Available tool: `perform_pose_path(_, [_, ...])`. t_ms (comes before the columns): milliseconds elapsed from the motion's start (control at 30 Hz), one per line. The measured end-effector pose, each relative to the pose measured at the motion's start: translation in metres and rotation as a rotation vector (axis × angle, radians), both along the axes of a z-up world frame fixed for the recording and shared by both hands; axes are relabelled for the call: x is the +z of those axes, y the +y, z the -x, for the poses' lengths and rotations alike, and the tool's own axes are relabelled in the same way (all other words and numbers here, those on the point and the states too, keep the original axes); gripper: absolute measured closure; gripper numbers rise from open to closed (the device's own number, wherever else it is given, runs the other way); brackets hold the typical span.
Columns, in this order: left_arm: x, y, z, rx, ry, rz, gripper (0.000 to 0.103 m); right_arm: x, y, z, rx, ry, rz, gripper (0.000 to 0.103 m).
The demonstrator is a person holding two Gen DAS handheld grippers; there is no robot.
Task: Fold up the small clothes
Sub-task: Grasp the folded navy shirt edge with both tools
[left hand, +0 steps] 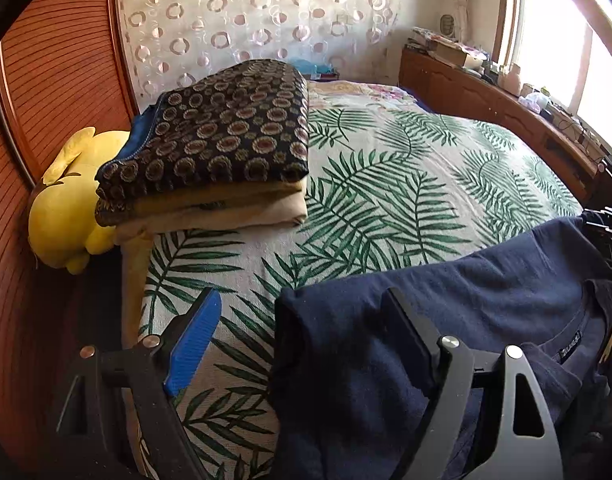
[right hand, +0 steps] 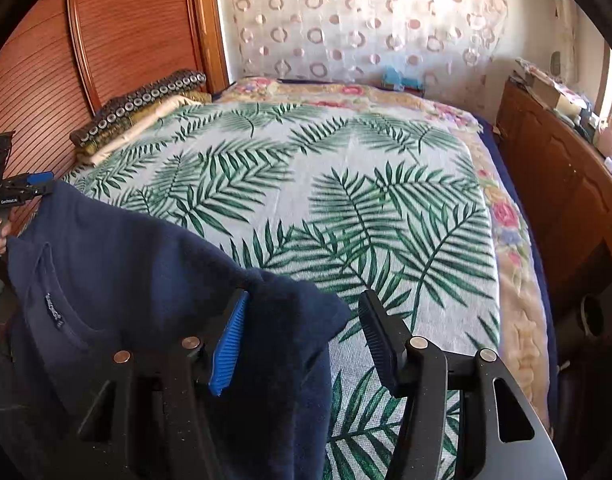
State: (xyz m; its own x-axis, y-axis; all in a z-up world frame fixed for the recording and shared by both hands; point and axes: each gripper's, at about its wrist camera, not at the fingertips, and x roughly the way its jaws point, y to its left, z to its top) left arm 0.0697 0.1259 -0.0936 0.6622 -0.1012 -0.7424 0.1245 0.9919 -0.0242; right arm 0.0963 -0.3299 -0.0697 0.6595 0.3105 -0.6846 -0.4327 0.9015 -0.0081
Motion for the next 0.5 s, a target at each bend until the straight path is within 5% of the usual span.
perform_pose_path(233, [-0.016, -0.008, 0.001, -0.063, 0.064, 0.026, 0.049, -0.012, 0.001, -0.008, -0.005, 0.041, -0.006, 0.044])
perform_pose_path(333, [-0.018, -0.012, 0.007, -0.079, 0.041, 0.012, 0.054, -0.014, 0.001, -0.007, 0.007, 0.015, -0.018, 0.044])
perform_pose_path(400, [-0.018, -0.012, 0.009, -0.076, 0.040, 0.024, 0.061, -0.016, 0.004, -0.007, 0.027, 0.017, -0.017, 0.054])
perform_pose_path(500, [-0.017, -0.012, 0.014, -0.095, 0.031, 0.036, 0.086, -0.017, 0.006, -0.005, 0.055, 0.030, -0.024, 0.071])
